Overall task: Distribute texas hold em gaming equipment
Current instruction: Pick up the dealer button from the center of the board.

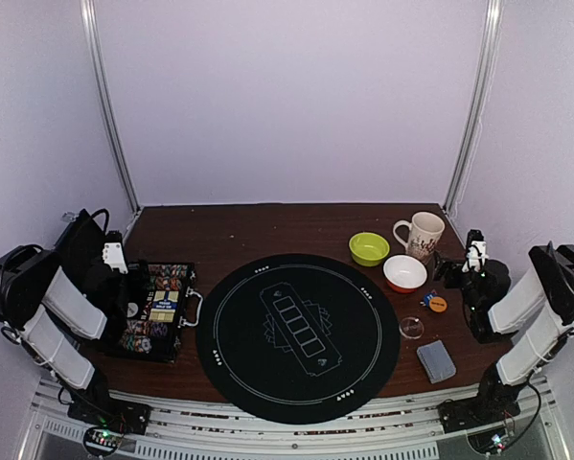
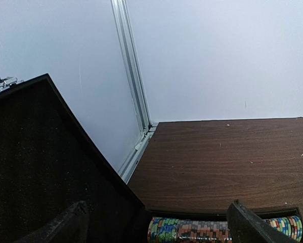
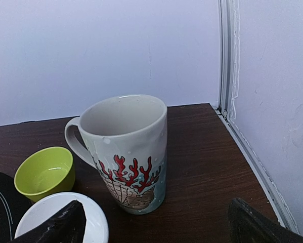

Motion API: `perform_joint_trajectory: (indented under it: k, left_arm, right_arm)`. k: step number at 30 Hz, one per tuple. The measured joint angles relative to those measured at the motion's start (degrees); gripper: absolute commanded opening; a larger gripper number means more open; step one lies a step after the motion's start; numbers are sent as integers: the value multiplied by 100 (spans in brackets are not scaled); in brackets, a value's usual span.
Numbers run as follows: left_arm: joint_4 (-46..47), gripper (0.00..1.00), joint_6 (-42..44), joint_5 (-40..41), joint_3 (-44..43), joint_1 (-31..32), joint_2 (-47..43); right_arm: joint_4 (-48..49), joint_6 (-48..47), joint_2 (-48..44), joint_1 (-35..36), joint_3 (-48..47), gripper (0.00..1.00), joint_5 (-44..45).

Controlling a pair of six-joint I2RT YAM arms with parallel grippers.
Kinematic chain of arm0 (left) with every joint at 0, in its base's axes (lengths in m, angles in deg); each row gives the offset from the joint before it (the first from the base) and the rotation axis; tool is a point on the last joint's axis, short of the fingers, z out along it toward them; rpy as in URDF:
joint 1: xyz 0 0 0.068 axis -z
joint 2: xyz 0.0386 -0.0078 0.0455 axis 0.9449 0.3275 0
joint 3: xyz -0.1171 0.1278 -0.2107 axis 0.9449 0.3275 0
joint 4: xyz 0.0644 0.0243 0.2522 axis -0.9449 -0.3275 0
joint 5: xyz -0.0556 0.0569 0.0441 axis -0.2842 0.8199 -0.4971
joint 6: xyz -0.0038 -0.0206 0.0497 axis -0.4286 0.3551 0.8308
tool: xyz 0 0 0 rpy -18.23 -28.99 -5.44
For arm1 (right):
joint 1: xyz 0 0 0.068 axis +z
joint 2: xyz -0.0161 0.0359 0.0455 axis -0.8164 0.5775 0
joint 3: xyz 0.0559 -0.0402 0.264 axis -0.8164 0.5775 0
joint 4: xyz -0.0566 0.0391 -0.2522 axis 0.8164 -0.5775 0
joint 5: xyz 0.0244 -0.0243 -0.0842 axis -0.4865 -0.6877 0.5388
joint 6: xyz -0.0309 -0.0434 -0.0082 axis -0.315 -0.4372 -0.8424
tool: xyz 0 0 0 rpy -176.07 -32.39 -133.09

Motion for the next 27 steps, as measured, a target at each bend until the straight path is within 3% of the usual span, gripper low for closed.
perform_joint_trajectory:
  k: [9, 12, 15, 20, 27]
  left_arm:
    - [356, 98, 37, 15, 323, 11, -133]
    - [120, 98, 46, 184, 595, 72, -846]
    - [-876, 98, 46, 278, 94, 87, -1853]
    - [-2771, 98, 44, 249, -1851, 236, -2645]
    - [-5687, 98, -28, -184, -3880, 726, -2983]
  right_arm:
    - [-44, -17, -2, 26, -11, 100, 83]
    - [-295, 101, -293, 26, -4, 100, 426]
    - [-1147, 348, -1307, -15, -94, 100, 960]
    - [-2977, 767, -2629, -170, -1300, 100, 1541]
    - [-4828, 1088, -3108, -208, -3161, 100, 758]
